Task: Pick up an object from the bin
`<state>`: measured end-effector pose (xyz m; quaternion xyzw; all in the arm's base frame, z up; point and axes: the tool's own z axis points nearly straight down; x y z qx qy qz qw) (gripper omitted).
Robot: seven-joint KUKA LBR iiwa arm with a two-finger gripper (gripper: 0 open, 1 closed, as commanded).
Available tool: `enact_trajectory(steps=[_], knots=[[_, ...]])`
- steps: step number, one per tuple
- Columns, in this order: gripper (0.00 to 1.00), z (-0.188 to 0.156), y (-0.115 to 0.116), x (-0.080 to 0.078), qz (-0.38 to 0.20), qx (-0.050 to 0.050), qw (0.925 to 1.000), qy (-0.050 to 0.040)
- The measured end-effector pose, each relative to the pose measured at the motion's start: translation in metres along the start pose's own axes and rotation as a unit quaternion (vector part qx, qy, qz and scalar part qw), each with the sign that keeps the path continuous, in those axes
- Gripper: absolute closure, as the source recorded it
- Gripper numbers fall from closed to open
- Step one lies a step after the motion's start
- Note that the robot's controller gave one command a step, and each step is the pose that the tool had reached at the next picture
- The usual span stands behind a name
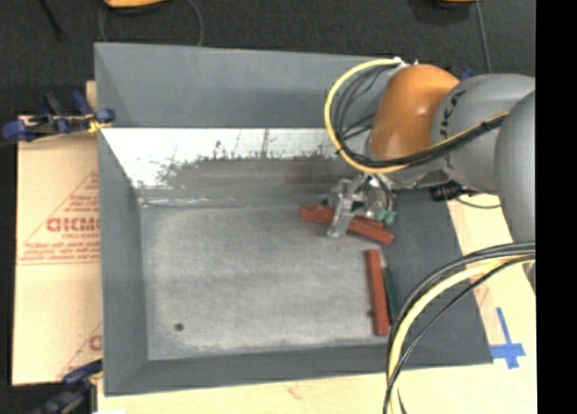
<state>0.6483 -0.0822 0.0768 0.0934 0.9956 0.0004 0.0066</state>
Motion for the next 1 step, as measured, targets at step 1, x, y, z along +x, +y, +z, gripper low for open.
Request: enact_trajectory(steps=[1], knots=[[1.00,-0.1415,-0.0319,-0.0170,0.023,0.001,0.9997,-0.0008]])
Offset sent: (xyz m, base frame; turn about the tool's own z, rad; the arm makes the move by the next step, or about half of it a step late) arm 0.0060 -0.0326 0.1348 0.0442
